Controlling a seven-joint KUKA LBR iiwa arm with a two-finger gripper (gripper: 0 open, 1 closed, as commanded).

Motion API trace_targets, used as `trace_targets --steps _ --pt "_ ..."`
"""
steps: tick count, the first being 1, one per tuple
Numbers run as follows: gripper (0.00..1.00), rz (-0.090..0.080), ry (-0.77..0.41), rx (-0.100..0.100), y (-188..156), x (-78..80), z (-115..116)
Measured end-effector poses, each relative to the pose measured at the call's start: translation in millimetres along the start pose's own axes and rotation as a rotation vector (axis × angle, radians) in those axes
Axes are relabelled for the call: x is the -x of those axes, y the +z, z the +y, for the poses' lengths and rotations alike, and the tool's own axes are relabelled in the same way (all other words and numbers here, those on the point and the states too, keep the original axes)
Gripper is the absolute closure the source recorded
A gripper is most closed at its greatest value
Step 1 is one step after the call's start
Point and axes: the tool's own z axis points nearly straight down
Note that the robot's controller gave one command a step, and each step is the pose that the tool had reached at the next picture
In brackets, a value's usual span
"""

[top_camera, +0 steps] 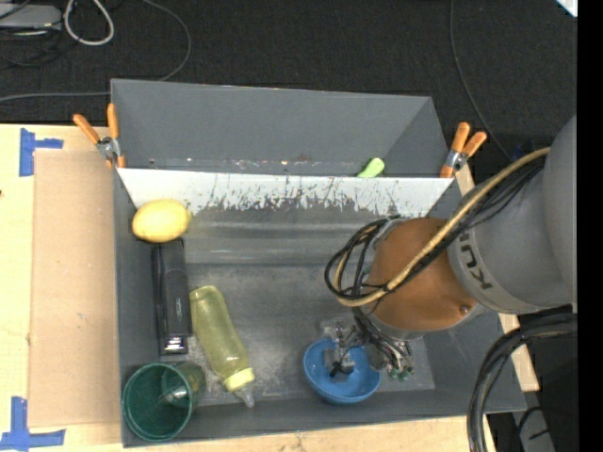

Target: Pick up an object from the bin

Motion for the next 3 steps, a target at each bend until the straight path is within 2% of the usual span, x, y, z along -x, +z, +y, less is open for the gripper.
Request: trace_targets --steps 1,2,3 --pt "1.0 -0.002 0.019 0.001 2.4 16.6 0.7" --pt "1.0 0.001 0.144 0.0 1.5 2.0 18.1" --pt "1.0 0.0 0.008 0.001 -6.1 15.8 2.7"
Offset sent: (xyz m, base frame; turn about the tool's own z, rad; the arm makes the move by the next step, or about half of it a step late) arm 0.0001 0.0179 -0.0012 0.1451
